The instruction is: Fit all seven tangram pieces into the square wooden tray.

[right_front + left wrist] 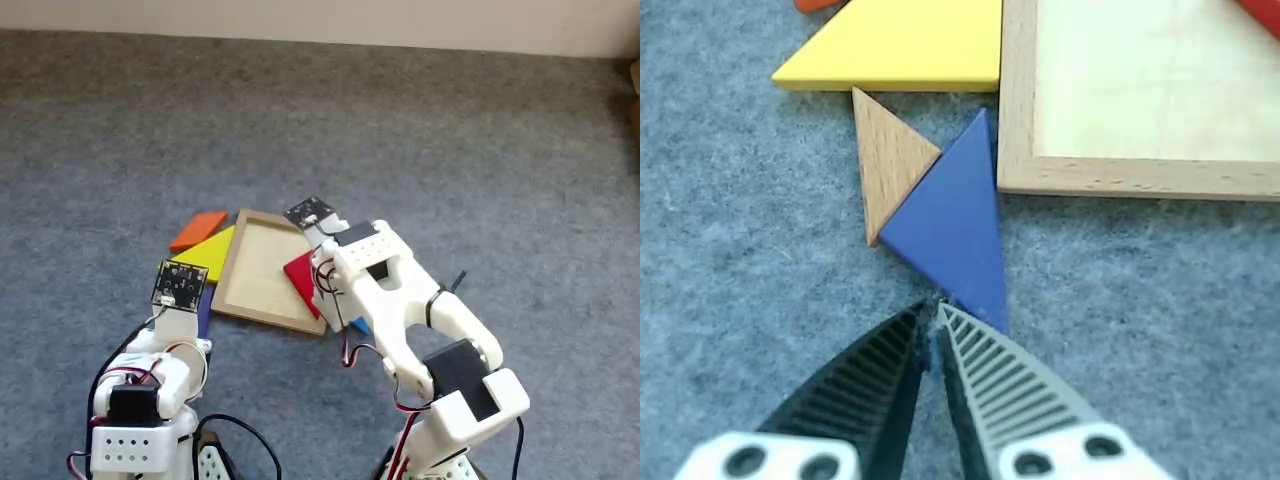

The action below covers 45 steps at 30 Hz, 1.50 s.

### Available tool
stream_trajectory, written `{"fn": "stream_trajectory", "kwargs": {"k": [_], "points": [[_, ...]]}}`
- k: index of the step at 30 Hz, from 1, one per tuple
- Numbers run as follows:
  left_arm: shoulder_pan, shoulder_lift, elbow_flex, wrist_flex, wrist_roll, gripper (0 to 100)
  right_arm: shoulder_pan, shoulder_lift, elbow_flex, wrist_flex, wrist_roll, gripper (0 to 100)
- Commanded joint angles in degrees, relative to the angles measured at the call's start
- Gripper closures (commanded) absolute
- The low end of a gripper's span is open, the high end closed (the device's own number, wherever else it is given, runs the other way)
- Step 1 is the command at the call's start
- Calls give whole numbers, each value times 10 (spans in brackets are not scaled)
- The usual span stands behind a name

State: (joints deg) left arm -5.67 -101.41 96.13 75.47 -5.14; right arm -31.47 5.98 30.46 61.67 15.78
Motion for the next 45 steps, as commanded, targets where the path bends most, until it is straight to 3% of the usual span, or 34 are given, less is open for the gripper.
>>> {"fn": "stream_trajectory", "kwargs": {"k": [1, 16, 41, 45], "points": [[-10, -34, 11, 2, 4, 994, -4, 1, -18, -33, 24, 784], [-10, -34, 11, 2, 4, 994, -1, -76, 0, -34, 24, 784], [-10, -34, 11, 2, 4, 994, -7, -10, 22, 22, 21, 786], [-10, -34, 11, 2, 4, 994, -8, -10, 22, 19, 21, 835]]}}
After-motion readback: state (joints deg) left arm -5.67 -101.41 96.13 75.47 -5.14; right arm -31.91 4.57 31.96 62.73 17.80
